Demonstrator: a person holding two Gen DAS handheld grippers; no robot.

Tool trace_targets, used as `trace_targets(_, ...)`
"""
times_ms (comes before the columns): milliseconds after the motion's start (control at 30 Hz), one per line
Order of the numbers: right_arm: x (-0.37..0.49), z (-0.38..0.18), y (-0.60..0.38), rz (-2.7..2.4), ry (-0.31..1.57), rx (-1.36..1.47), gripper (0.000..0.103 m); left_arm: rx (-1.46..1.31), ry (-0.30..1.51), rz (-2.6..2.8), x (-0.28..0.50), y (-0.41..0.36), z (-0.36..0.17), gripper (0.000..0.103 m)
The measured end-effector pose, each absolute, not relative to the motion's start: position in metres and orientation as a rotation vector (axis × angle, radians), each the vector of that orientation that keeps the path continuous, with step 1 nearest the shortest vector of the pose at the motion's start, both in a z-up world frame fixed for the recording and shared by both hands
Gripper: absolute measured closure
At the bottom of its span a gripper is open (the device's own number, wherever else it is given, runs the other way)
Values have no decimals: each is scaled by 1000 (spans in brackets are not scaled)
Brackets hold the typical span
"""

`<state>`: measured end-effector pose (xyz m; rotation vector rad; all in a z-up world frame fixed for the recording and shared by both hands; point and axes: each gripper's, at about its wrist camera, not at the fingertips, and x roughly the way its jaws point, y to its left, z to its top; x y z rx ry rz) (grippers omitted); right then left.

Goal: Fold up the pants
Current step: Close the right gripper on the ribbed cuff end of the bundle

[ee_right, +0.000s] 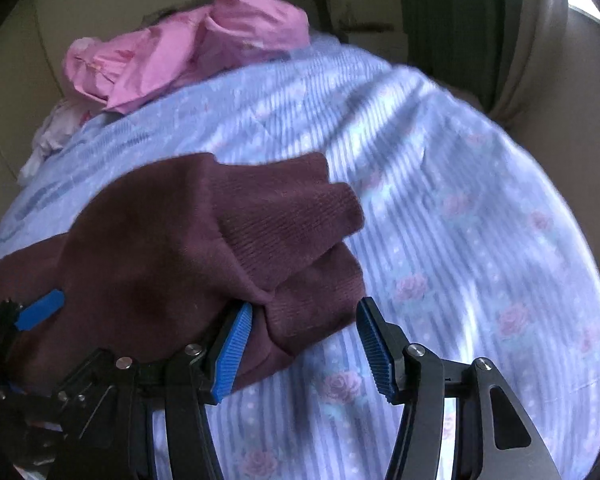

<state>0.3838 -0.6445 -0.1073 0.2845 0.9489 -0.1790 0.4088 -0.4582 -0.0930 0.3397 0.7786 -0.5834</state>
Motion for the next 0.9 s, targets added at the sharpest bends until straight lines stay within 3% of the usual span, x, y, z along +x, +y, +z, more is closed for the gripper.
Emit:
trace_targets(233, 375, -102, -639, -220, 973, 234, 47, 338, 791, -561, 413, -443, -95, 18)
trace_targets(500, 349, -45, -647, -158, 793, 350, 47, 298, 785, -580, 402, -419, -92, 18)
trace_targets(833, 397, -84, -680, -151, 848, 695, 47, 284, 814, -578, 406, -415, -95, 18)
trace_targets(867, 401, -89, -678, -151, 872, 693, 49, 285, 823, -578, 407, -415, -98, 18)
trace_targets(900, 405, -95, -674, -181, 915, 651, 61, 286, 828, -578, 407, -416, -100, 18)
